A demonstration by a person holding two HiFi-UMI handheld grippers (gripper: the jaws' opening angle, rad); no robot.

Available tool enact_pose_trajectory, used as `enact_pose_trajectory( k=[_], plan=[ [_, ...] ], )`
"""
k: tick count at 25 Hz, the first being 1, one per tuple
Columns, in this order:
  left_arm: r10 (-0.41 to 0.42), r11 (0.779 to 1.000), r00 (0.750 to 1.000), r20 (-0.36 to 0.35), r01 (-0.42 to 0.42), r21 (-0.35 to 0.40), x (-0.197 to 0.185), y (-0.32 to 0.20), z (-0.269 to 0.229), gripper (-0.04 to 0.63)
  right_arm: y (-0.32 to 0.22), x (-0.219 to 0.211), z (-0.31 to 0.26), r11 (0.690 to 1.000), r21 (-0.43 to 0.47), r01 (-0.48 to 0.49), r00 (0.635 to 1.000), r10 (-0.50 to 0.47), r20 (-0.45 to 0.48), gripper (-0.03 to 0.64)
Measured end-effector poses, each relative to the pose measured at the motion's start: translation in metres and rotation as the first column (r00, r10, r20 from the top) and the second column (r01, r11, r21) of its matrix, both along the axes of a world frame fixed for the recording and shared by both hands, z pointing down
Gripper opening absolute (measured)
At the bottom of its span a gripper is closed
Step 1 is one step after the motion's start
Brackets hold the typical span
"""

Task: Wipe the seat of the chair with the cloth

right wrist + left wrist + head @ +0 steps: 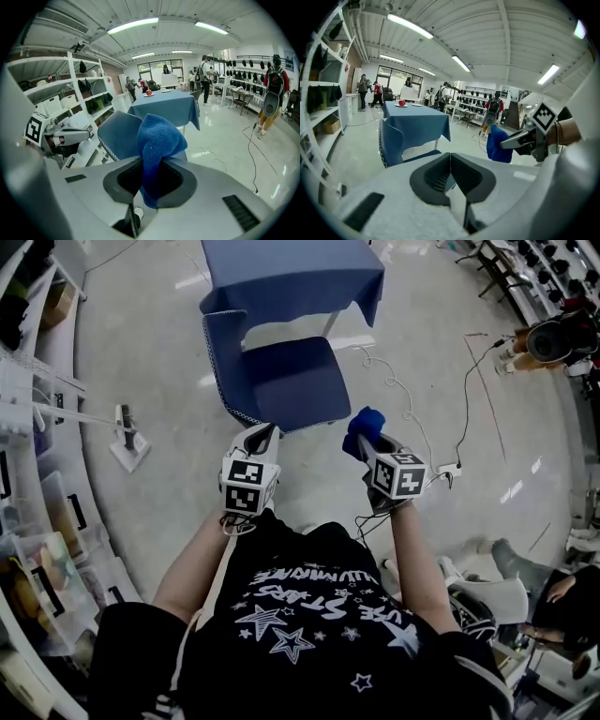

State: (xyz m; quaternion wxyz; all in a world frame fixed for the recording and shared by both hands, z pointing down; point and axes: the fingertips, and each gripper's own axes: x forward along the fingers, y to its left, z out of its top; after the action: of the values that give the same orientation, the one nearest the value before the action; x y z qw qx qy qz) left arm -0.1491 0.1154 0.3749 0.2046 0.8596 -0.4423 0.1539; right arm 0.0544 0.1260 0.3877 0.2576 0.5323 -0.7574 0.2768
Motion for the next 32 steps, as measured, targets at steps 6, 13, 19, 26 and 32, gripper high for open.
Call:
enact_pose_trajectory(
  k=[6,13,19,26,32],
  plan=[
    [-0.015,1.000,0.999,-0.029,0.015,-0.028,0.008,-0.038,0.004,0.020,-0.033,0.017,0.007,1.000,-0.013,-0.027,1.000,0.027,0.012,0.066],
    [-0.106,0.993,0.994,-0.005,0.105,-0.045,0.030,-0.082,0.007,0.020,-0.100,0.039,0.034,0.997,-0.054,0.056,0.998,-0.054,0.042,0.066],
    [-0.251,0.963,0.965,0.078,0.257,-0.085,0.055,-0.130,0.031,0.020,-0.190,0.064,0.068,0.976,-0.085,0.202,0.978,-0.196,0.073,0.066],
    [-0.452,0.868,0.877,0.163,0.474,-0.147,0.058,-0.172,0.049,0.020,-0.269,0.088,0.102,0.926,-0.175,0.335,0.940,-0.315,0.131,0.066],
    [-0.604,0.743,0.767,0.215,0.640,-0.195,0.039,-0.179,0.078,0.020,-0.304,0.068,0.147,0.854,-0.241,0.460,0.888,-0.437,0.146,0.066]
  ],
)
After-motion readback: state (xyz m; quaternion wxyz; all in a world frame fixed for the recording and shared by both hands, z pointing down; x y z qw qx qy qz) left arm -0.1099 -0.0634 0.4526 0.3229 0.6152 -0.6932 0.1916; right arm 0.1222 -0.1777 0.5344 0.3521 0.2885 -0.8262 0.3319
